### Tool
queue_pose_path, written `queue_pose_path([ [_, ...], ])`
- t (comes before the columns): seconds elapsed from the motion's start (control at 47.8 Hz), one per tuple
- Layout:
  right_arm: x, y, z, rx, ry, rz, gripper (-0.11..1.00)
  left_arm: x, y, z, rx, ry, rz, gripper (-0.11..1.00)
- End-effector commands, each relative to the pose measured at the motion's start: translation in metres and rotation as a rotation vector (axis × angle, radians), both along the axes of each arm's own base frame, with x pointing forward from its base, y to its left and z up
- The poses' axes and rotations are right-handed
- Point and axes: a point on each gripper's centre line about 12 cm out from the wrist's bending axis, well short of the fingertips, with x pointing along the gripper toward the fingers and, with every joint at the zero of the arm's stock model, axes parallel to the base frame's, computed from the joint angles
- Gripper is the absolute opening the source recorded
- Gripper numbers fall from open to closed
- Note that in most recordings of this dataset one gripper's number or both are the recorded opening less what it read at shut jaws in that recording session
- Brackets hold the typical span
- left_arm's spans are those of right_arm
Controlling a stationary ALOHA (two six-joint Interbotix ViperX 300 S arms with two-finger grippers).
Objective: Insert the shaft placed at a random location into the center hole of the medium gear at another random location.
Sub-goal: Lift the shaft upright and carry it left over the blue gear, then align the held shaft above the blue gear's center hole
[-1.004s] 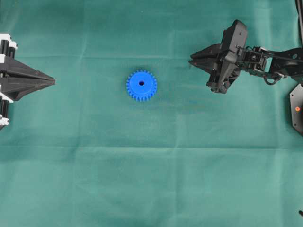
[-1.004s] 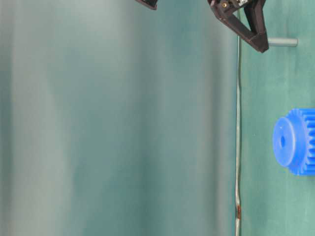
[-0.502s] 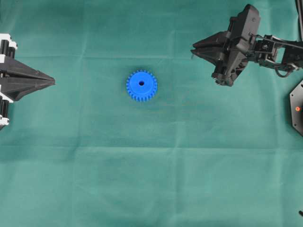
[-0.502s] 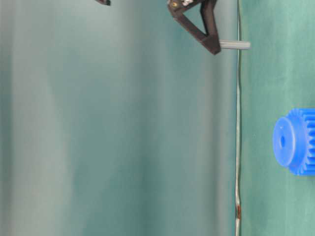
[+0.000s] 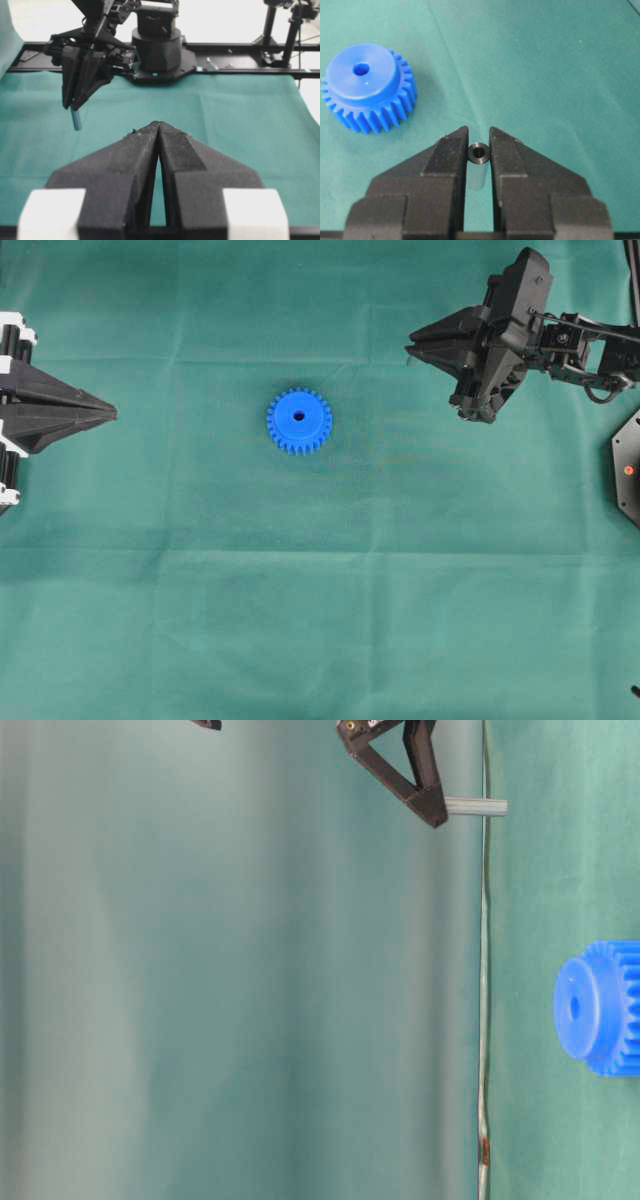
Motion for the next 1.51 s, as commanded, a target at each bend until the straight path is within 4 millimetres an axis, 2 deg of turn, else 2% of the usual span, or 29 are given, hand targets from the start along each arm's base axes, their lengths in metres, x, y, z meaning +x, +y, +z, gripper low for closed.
queue_pose_path([
  [0.0,0.011,0.004,0.013,-0.007,-0.046,0.018,0.13,0.002,0.000,0.010,0.001,-0.025,-0.002,0.00],
  [0.209,0.034,0.012,0.014,0.006,-0.051,0.051,0.13,0.002,0.000,0.010,0.001,-0.025,-0.002,0.00],
  [0.586,0.091,0.026,0.022,0.009,-0.086,0.119,0.13,0.003,0.000,0.009,0.000,-0.018,-0.002,0.00],
  [0.816,0.119,0.035,0.023,0.008,-0.100,0.151,0.13,0.003,0.000,0.007,0.000,-0.008,-0.002,0.00],
  [1.087,0.132,0.034,0.017,0.014,-0.090,0.151,0.13,0.003,-0.001,0.008,0.000,-0.006,-0.003,0.00],
  [1.485,0.132,0.036,0.015,0.022,-0.087,0.150,0.13,0.003,0.000,0.007,0.000,-0.003,-0.002,0.00],
])
